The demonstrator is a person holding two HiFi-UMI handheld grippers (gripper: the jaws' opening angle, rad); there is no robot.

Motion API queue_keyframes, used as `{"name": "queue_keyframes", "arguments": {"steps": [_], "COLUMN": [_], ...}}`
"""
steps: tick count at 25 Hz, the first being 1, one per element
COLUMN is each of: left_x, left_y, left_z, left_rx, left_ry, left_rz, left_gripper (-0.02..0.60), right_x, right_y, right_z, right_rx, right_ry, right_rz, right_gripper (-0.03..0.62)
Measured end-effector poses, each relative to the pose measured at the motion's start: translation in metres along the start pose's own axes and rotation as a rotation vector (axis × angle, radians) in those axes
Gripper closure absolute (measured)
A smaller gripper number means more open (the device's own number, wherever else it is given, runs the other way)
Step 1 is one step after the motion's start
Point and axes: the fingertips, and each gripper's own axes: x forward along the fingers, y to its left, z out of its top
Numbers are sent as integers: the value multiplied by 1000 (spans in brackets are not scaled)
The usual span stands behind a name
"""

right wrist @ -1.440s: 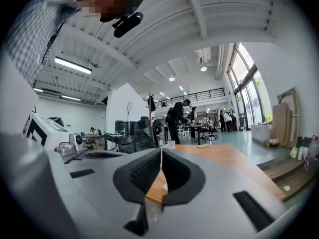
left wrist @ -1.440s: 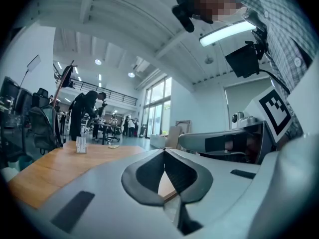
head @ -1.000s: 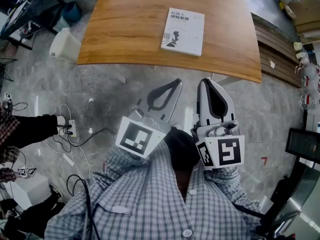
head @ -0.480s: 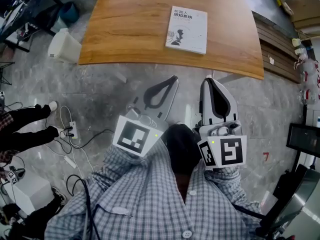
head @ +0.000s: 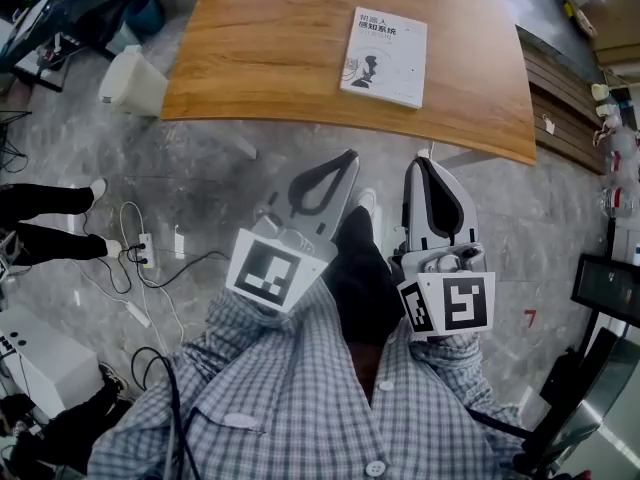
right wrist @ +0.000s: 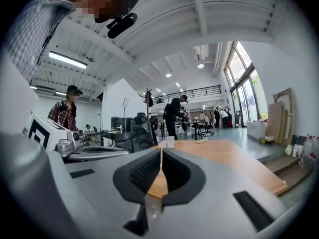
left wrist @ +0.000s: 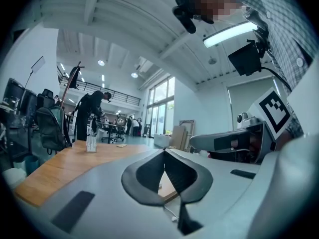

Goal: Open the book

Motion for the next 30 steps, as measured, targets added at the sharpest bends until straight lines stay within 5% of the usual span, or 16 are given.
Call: {"name": "queue_keyframes", "arguments": {"steps": [8,30], "left_x": [33,206], "left_y": [15,57], "left_z": [-3,-4], "left_rx": [-2,-12], "left_ry": [26,99], "left_rz": [37,139], "left_gripper": [572,572], "right_x": [33,143], "right_y": [-22,-174], "right_z": [-2,15], "right_rx": [21,69], "right_ry": [9,47], "right_rz": [48,124], "right_gripper": [569,569]}}
